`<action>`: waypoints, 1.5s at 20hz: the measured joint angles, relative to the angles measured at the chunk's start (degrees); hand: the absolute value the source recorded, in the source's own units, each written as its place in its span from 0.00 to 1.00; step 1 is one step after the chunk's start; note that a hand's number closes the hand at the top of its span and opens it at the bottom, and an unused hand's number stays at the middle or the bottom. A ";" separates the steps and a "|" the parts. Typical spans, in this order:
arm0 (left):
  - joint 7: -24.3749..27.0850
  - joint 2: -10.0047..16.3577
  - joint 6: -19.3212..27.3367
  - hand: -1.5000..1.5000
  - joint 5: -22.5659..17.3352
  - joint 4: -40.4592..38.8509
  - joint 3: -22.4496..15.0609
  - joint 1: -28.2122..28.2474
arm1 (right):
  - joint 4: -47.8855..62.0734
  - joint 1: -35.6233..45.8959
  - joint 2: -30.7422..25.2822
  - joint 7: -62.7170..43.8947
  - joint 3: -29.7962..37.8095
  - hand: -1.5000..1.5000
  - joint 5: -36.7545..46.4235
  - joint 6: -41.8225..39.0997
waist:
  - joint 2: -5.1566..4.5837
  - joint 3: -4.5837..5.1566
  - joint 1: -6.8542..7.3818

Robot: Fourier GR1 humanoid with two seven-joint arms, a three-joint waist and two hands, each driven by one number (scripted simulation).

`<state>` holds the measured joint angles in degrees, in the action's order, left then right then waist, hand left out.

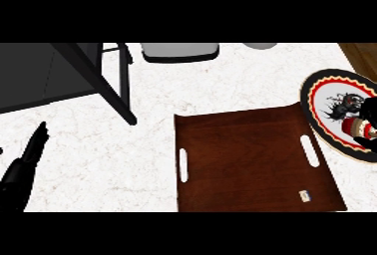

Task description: Pick the cupcake from the tray and place it in the plate

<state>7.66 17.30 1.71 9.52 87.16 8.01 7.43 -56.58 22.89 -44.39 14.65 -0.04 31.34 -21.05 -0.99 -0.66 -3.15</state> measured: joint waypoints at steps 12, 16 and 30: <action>0.84 0.09 -0.89 0.50 -0.48 0.62 -0.27 -0.32 | 15.49 0.55 -15.75 29.93 18.60 1.00 -7.22 10.59 | -0.23 -0.31 2.41; 0.34 -0.03 -1.30 0.50 -0.14 0.73 -1.05 -0.77 | 20.34 0.61 -18.60 39.56 21.36 1.00 -10.35 7.97 | -0.13 -0.15 3.35; -0.37 -0.87 -1.55 0.50 1.49 -0.13 -3.02 -3.12 | 25.71 6.28 -19.32 42.53 16.22 1.00 -12.81 5.15 | 0.23 0.37 5.57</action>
<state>7.30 16.43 0.16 11.00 87.02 4.99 4.31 -30.87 29.16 -63.71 57.19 16.18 18.53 -15.91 -0.76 -0.29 2.42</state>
